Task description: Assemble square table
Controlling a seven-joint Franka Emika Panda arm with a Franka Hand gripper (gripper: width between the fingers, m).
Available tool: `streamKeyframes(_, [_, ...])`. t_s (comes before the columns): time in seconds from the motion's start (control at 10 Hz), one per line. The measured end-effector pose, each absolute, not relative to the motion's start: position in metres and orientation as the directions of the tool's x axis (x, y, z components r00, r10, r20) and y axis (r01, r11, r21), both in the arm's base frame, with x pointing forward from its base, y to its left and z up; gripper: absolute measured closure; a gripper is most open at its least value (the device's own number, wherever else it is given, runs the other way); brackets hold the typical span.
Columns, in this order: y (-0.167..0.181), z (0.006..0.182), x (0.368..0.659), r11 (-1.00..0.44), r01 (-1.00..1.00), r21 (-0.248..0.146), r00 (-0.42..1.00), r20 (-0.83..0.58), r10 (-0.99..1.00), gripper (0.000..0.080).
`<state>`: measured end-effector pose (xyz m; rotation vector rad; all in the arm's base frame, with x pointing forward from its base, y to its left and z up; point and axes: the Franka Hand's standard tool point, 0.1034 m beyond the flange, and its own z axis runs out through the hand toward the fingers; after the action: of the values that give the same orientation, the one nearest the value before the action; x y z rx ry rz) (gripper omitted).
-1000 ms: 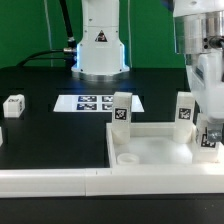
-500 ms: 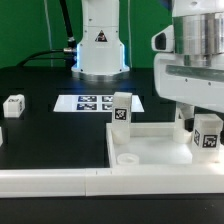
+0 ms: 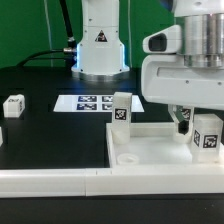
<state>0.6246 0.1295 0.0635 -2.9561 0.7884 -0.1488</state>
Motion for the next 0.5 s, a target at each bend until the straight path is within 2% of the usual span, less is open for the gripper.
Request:
streamKeyframes(0.2, [0.1243,0.0659,0.6272,-0.953,-0.293,-0.078,0.949,0.095,-0.299,0.015])
streamKeyframes(0.4, [0.125,0.0657,0.6268,-0.944,-0.32,-0.081,0.94,0.092,-0.327,0.015])
streamKeyframes(0.5, [0.1249,0.0656,0.6268,-0.939,-0.333,-0.082,0.936,0.091,-0.34,0.0258])
